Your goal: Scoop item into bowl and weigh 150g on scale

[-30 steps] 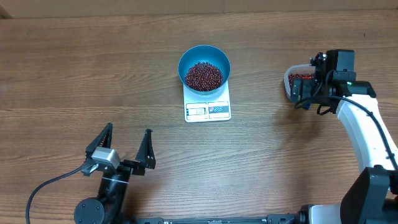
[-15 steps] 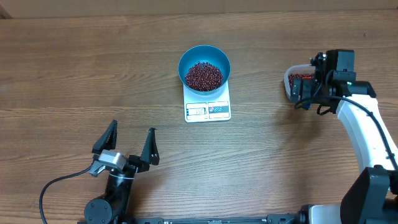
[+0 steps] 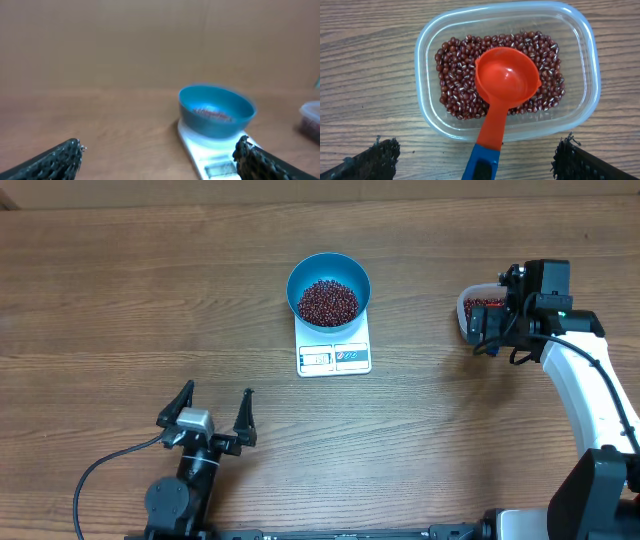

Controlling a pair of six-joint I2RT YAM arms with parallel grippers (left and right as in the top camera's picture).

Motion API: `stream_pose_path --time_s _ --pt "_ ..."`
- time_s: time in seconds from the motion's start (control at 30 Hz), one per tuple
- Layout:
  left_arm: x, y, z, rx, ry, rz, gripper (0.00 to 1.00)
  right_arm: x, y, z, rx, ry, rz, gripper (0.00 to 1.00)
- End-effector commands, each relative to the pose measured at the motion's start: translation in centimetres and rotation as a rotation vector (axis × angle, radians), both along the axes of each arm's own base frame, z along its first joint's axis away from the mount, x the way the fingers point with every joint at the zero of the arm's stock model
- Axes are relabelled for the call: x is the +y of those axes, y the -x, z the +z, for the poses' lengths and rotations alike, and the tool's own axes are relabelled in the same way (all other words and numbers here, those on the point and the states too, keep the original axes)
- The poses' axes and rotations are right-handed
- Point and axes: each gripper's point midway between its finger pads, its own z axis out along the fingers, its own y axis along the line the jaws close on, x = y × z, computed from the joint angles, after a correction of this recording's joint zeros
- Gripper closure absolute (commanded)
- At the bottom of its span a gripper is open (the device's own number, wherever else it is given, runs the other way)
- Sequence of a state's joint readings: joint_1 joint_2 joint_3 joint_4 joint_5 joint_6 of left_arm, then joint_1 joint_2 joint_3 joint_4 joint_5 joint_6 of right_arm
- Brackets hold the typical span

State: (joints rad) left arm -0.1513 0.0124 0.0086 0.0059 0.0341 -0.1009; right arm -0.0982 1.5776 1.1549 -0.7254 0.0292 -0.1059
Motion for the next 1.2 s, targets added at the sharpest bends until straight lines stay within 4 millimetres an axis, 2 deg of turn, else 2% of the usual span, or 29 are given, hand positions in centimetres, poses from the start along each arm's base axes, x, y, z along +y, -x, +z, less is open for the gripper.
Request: stream_pose_path --time_s 0.0,0.1,0.73,1.17 --pt "1.22 -0.10 -1.74 0.064 -0.019 0.057 0.00 0.00 -0.72 1.02 -0.032 -0.002 0.005 0.00" --pt "1.68 -0.13 -2.09 0.079 -0.011 0.077 0.00 -0.02 -0.72 1.02 -0.032 -0.002 0.005 0.00" --pt "1.65 -0.12 -2.15 0.086 0.017 0.077 0.00 -0.02 -0.72 1.02 -0.032 -0.002 0.005 0.00" --pt "1.76 -0.13 -2.15 0.102 0.126 0.087 0.00 -0.01 -0.72 1.02 -0.032 -0.002 0.005 0.00"
